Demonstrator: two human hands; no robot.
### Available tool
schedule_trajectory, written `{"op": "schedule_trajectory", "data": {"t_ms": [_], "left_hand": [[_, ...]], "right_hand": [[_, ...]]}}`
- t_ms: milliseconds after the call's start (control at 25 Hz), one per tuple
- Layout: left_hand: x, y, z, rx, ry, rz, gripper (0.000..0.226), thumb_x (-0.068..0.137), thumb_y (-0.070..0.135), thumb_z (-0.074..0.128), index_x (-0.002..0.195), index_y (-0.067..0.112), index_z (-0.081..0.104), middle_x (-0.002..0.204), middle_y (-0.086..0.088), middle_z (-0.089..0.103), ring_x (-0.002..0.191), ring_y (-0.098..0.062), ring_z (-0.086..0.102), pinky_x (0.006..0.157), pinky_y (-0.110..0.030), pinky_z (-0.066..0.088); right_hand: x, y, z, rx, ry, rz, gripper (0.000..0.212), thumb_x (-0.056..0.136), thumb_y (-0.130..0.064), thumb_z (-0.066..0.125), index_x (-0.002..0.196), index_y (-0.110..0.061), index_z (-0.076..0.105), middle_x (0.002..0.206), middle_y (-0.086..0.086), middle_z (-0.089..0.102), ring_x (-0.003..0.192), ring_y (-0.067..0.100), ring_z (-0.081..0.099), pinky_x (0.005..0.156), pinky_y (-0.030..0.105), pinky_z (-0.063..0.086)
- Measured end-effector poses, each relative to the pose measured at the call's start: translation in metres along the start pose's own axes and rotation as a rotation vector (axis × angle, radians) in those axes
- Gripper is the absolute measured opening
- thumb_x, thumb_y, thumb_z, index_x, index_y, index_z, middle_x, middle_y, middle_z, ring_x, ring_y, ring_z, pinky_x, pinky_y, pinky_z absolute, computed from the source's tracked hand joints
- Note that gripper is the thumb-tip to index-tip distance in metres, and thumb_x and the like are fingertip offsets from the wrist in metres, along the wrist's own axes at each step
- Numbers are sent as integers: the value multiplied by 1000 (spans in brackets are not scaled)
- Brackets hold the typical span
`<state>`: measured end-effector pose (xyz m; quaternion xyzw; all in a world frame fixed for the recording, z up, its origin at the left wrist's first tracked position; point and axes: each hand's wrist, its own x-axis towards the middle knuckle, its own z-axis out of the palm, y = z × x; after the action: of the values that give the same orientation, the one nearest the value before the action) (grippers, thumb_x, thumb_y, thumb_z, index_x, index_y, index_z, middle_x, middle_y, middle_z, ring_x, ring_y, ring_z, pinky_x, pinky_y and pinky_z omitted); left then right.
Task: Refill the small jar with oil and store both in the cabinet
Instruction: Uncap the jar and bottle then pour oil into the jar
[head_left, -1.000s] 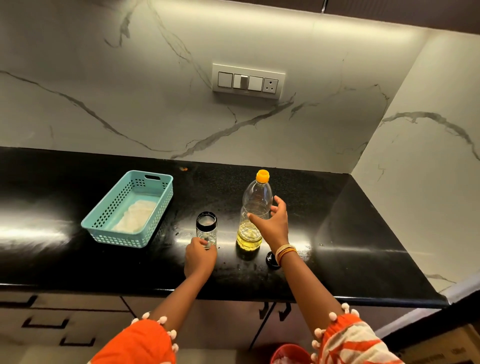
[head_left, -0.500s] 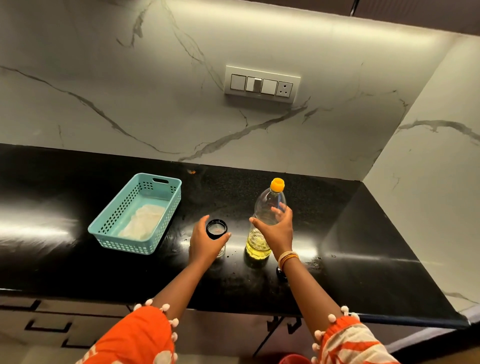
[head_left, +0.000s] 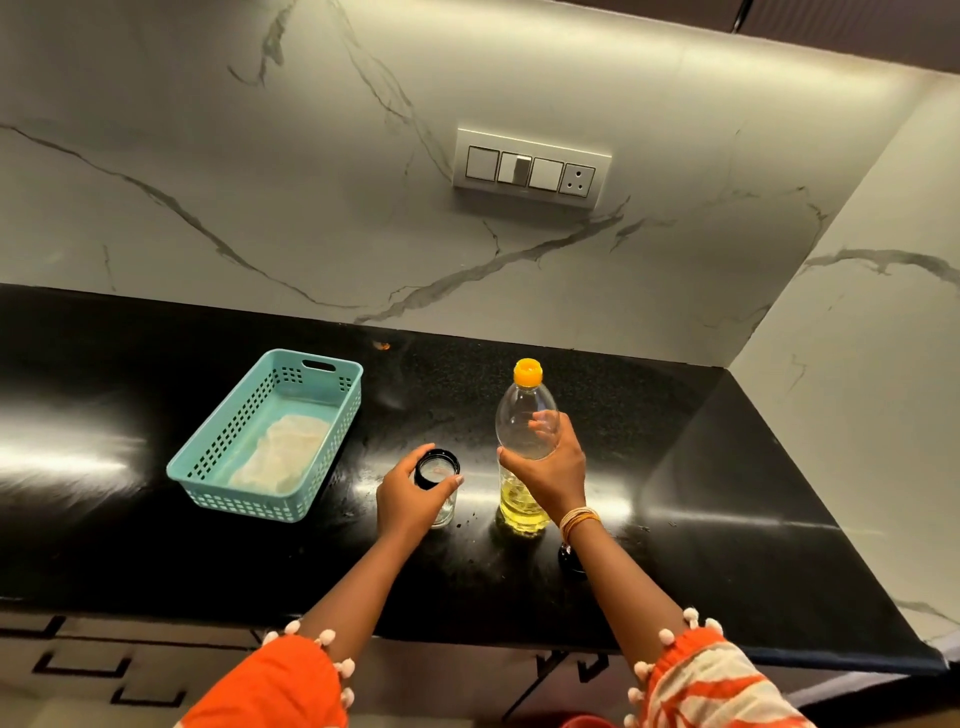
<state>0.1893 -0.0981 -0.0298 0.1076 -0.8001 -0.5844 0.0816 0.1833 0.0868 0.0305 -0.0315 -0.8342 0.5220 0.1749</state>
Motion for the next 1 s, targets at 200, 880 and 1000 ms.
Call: {"op": "schedule_trajectory", "data": {"t_ms": [200, 880, 1000], "left_hand": [[3, -4, -2, -32, -9, 0, 62, 59, 32, 91, 116, 22, 69, 115, 0, 71, 109, -15, 64, 92, -27, 49], [4, -5, -5, -50, -38, 17, 59, 57, 32, 91, 112, 26, 70, 96, 14, 70, 91, 2, 64, 74, -5, 44], [3, -6, -6, -65, -44, 31, 59, 59, 31, 91, 113, 23, 70, 100, 11, 71, 94, -1, 65, 82, -17, 50]], "right_hand": [[18, -12, -8, -251, -230, -123, 61, 52, -34, 79, 107, -32, 53, 96, -14, 62, 87, 11, 63, 72, 26, 57], [57, -69, -4, -1431, -456, -889, 56, 79, -14, 67, 130, -27, 48, 103, 4, 62, 98, 32, 54, 93, 47, 38], [57, -87, 7, -1474, -456, -1074, 42, 83, -12, 63, 122, -22, 53, 103, 5, 63, 100, 32, 55, 97, 46, 38]]}}
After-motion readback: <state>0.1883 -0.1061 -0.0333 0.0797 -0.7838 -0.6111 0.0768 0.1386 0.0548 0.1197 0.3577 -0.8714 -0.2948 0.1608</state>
